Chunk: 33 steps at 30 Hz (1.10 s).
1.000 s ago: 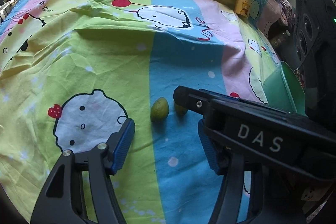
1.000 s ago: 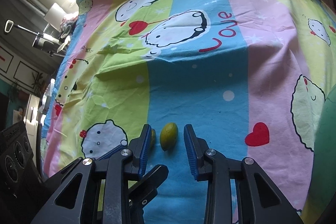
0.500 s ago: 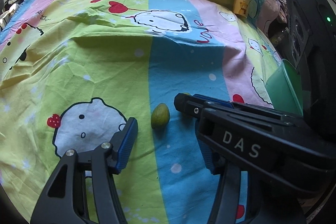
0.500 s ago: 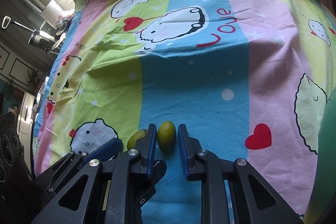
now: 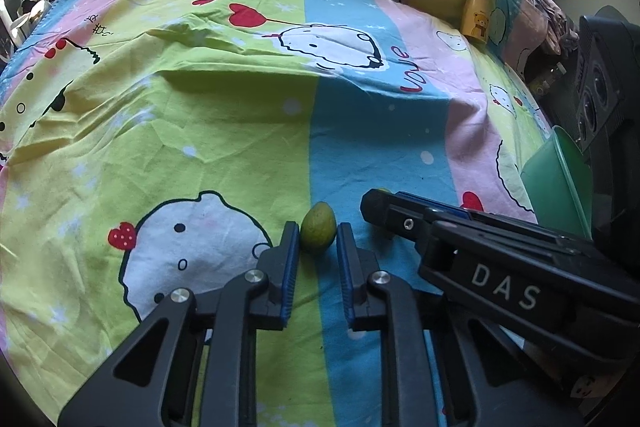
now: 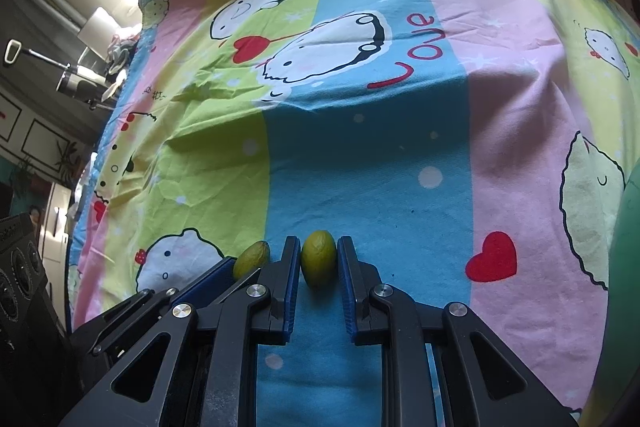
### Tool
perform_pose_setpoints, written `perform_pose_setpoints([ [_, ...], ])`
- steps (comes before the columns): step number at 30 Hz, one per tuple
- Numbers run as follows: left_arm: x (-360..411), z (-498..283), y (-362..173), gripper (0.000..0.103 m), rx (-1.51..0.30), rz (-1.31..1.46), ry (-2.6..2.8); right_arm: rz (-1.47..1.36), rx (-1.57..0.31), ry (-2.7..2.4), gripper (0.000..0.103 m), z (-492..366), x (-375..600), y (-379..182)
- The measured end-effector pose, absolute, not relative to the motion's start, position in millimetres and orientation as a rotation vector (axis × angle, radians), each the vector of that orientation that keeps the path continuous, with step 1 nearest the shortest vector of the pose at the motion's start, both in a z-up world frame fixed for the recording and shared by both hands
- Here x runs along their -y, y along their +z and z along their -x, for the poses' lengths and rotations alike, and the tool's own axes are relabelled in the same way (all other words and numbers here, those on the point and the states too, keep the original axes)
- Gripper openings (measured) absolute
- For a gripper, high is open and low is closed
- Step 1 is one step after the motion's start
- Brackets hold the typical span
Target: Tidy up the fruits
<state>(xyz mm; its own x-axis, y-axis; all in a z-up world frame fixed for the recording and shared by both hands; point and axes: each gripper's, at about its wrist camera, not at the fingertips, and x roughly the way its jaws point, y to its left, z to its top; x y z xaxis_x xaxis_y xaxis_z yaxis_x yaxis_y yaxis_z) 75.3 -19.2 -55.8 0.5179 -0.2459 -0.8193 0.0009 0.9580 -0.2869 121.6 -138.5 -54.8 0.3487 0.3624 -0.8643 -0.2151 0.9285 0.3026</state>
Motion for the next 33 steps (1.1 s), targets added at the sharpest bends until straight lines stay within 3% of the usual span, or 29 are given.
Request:
perform_pose_setpoints([
  [33, 17.0, -42.8, -8.9, 0.018, -0.875, 0.279, -0.149, -0.193, -1.007, 0.417, 0.021, -93.0, 154.3, 1.3],
])
